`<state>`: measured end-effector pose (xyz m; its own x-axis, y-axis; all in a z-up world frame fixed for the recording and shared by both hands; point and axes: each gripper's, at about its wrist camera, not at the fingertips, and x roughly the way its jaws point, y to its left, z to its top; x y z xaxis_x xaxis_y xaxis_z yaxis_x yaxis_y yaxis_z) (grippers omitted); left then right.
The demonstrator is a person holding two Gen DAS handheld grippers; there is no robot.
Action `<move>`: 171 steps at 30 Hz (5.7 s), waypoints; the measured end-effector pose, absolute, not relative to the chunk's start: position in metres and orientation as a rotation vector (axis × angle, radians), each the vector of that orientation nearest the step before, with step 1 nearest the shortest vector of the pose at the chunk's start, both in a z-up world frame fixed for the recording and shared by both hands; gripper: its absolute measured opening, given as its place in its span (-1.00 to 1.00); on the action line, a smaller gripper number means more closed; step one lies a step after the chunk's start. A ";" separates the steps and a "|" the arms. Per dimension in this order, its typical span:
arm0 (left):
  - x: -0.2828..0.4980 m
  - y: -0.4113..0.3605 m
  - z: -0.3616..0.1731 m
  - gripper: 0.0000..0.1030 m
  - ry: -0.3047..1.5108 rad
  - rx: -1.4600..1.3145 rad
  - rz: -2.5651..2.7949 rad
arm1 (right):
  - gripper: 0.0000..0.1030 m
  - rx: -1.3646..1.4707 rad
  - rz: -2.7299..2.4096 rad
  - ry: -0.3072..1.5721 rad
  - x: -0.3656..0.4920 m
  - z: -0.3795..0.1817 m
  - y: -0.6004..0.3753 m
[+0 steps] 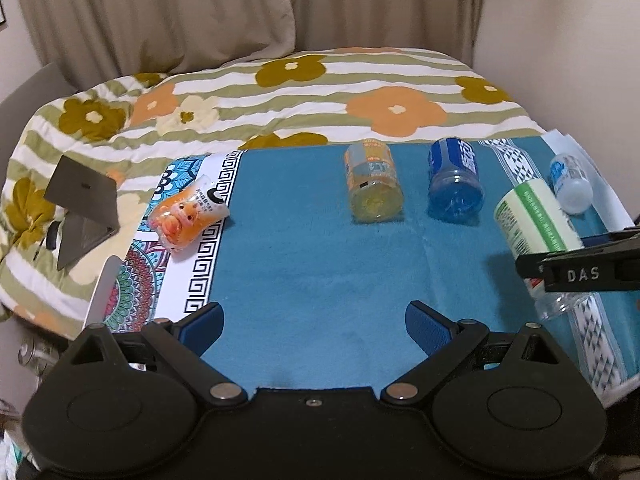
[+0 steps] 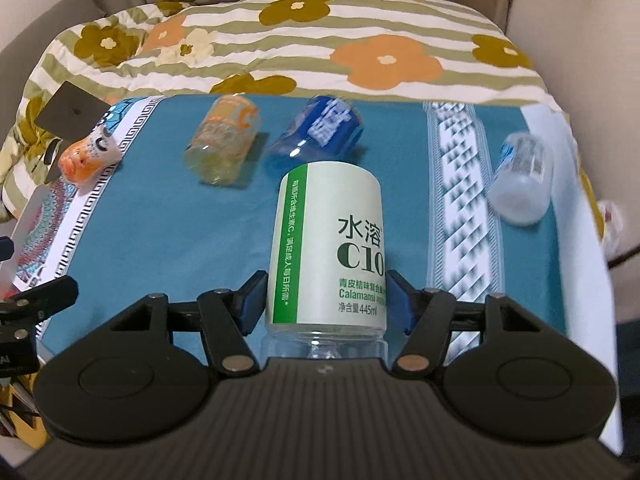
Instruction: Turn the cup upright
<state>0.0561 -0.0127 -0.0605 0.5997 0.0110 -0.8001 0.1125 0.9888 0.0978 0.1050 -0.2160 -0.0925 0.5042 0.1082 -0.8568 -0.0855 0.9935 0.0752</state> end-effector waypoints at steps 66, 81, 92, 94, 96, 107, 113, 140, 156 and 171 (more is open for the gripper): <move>0.102 -0.090 -0.062 0.87 1.147 0.069 -0.190 | 1.00 0.072 0.052 1.048 0.044 -0.071 -0.308; 0.179 -0.123 -0.122 0.57 1.435 0.083 -0.136 | 1.00 0.109 0.135 1.132 0.076 -0.118 -0.351; 0.193 -0.119 -0.143 0.27 1.514 0.064 -0.126 | 1.00 0.153 0.130 1.150 0.096 -0.132 -0.361; 0.193 -0.119 -0.143 0.25 1.511 0.068 -0.131 | 1.00 0.159 0.129 1.149 0.098 -0.133 -0.360; 0.193 -0.118 -0.143 0.23 1.509 0.062 -0.136 | 1.00 0.163 0.129 1.148 0.099 -0.133 -0.360; 0.168 -0.099 -0.084 0.22 1.299 -0.036 -0.182 | 1.00 0.165 0.128 1.092 0.093 -0.112 -0.356; 0.124 -0.086 -0.076 0.24 0.891 -0.102 -0.165 | 1.00 0.143 0.136 1.082 0.085 -0.105 -0.346; 0.082 -0.084 -0.134 0.28 0.513 -0.056 -0.160 | 1.00 -0.043 0.140 1.083 0.060 -0.123 -0.298; 0.096 -0.094 -0.124 0.58 0.647 0.042 -0.198 | 1.00 0.037 0.126 1.072 0.052 -0.112 -0.297; 0.049 -0.064 -0.036 0.91 0.687 0.061 -0.205 | 1.00 0.090 0.011 0.944 0.022 -0.042 -0.283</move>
<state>0.0492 -0.0639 -0.0356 0.7537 -0.1673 -0.6356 0.2076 0.9781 -0.0113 0.0218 -0.2835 -0.0425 0.5868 0.0488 -0.8082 0.0303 0.9962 0.0821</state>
